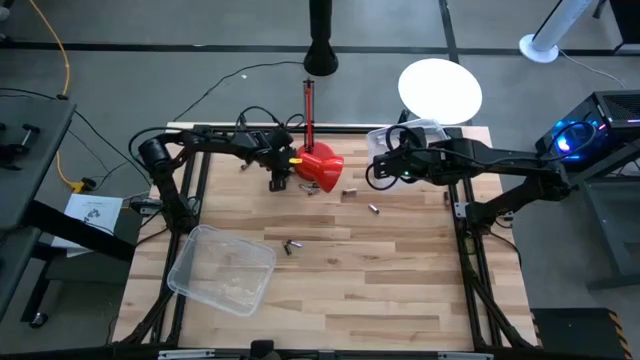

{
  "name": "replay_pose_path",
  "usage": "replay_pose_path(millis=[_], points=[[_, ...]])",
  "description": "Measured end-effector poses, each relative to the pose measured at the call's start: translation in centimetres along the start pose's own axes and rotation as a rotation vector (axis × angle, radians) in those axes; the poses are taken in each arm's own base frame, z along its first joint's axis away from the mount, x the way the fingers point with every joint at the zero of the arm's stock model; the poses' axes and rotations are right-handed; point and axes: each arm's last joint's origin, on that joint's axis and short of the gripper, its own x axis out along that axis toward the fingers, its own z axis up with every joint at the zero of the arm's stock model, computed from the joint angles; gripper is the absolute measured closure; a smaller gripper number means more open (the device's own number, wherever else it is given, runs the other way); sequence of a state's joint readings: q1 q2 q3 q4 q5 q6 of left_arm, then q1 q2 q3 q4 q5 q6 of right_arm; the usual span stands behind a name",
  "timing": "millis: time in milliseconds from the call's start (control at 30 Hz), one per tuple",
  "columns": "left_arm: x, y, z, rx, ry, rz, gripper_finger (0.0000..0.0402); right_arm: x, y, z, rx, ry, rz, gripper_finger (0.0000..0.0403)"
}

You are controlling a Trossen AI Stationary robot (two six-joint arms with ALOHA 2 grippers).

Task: Sort batteries
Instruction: Put the black battery into the top transparent bin

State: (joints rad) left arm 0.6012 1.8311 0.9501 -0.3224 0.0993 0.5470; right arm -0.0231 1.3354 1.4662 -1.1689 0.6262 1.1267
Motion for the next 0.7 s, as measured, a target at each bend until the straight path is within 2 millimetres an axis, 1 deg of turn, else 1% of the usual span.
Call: replay_pose_path(millis=[67, 167, 200, 333, 400, 567, 700], points=[[0.0, -0.3, -0.1, -0.023, 0.013, -0.036, 0.0313, 0.0, 0.0, 0.0, 0.001, 0.000, 0.001, 0.0214], [-0.7, -0.8, -0.2, -0.074, 0.032, -0.060, 0.0374, 0.0, 0.0, 0.0, 0.000, -0.001, 0.003, 0.0214], [-1.0, -1.0, -0.3, -0.098, 0.045, -0.083, 0.0384, 0.0, 0.0, 0.0, -0.003, -0.001, 0.003, 0.0214], [-3.1, -1.9, -0.9, -0.139, 0.080, -0.144, 0.0388, 0.0, 0.0, 0.0, -0.007, -0.001, 0.003, 0.0214], [-5.0, -1.9, -0.5, -0.141, 0.032, -0.117, 0.0394, 0.0, 0.0, 0.0, -0.023, -0.003, 0.004, 0.0214], [-10.8, -2.3, -0.3, -0.181, -0.100, -0.019, 0.0396, 0.0, -0.1, 0.1, -0.032, -0.045, -0.030, 0.0214], [-15.6, -3.1, -0.2, -0.250, -0.294, 0.057, 0.0396, 0.1, -0.4, 0.2, -0.028, -0.060, -0.060, 0.0214]])
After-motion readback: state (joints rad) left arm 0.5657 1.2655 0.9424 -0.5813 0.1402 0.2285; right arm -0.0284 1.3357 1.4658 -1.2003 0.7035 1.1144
